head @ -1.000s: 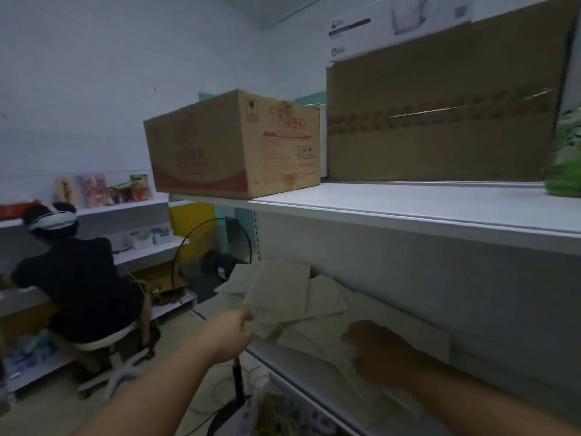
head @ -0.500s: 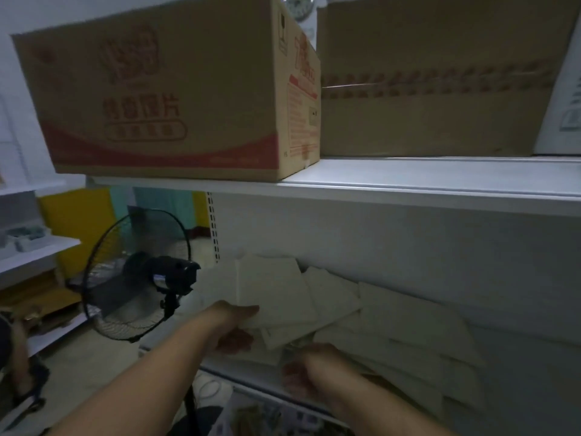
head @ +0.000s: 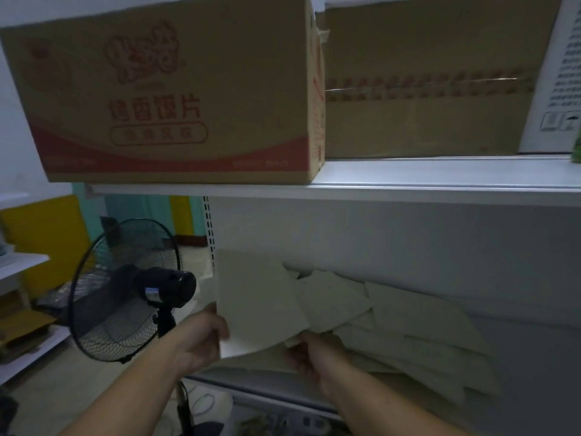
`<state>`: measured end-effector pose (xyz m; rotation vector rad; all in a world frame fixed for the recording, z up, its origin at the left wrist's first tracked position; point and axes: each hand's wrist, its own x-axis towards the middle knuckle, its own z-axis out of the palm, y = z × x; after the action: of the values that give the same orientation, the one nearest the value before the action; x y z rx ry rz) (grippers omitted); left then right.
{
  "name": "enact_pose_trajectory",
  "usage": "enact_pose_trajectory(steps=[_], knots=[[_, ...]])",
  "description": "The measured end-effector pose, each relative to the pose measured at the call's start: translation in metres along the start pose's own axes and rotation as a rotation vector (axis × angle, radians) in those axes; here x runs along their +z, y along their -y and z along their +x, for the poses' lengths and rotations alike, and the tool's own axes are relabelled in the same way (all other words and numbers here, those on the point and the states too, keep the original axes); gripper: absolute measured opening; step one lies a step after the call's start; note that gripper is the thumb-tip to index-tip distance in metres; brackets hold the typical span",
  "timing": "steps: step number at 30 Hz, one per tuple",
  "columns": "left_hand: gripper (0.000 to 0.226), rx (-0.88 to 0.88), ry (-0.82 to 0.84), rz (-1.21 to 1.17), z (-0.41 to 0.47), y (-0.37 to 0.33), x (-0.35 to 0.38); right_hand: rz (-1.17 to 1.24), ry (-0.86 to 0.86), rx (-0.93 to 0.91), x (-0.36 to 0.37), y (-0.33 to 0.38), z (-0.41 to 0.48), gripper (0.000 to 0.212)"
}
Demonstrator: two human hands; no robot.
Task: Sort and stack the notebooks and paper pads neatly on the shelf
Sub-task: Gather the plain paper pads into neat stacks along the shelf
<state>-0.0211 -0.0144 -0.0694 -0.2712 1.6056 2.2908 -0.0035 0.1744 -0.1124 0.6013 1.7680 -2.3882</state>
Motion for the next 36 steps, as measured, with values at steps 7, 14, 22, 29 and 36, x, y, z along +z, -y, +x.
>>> enact_pose_trajectory(steps=[7,14,22,29,36], knots=[[0.042,0.113,-0.147,0.003,-0.002,0.010,-0.007,-0.359,0.002,-0.074,0.000,0.015,-0.003,0.014],[0.058,0.202,-0.147,0.137,-0.016,-0.014,-0.047,-0.348,-0.105,-0.384,-0.054,0.066,-0.019,0.021],[0.031,0.172,0.048,0.125,-0.013,0.014,0.024,-0.466,0.135,-0.330,-0.049,0.054,-0.031,0.017],[0.036,0.183,0.107,0.110,-0.011,0.020,0.035,-1.311,-0.319,-0.497,-0.097,0.062,0.012,0.053],[0.025,0.133,0.102,0.055,-0.010,0.022,0.036,-1.622,-0.363,-0.502,-0.128,0.047,0.045,0.041]])
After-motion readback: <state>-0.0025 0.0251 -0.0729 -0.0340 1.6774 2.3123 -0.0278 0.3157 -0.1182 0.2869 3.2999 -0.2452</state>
